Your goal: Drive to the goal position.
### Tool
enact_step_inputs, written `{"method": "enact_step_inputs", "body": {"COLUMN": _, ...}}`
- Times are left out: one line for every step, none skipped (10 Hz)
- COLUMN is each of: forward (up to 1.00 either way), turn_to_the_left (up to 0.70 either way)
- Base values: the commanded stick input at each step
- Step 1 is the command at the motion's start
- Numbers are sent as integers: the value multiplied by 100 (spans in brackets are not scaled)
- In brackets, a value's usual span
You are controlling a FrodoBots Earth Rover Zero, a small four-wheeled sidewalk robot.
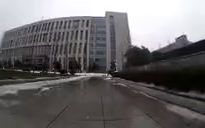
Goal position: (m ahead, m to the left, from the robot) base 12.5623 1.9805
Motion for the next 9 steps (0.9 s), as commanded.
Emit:
{"method": "enact_step_inputs", "body": {"forward": 100, "turn_to_the_left": 0}}
{"method": "enact_step_inputs", "body": {"forward": 100, "turn_to_the_left": 0}}
{"method": "enact_step_inputs", "body": {"forward": 100, "turn_to_the_left": 0}}
{"method": "enact_step_inputs", "body": {"forward": 100, "turn_to_the_left": 0}}
{"method": "enact_step_inputs", "body": {"forward": 100, "turn_to_the_left": 0}}
{"method": "enact_step_inputs", "body": {"forward": 100, "turn_to_the_left": 0}}
{"method": "enact_step_inputs", "body": {"forward": 100, "turn_to_the_left": 0}}
{"method": "enact_step_inputs", "body": {"forward": 100, "turn_to_the_left": 0}}
{"method": "enact_step_inputs", "body": {"forward": 100, "turn_to_the_left": 0}}
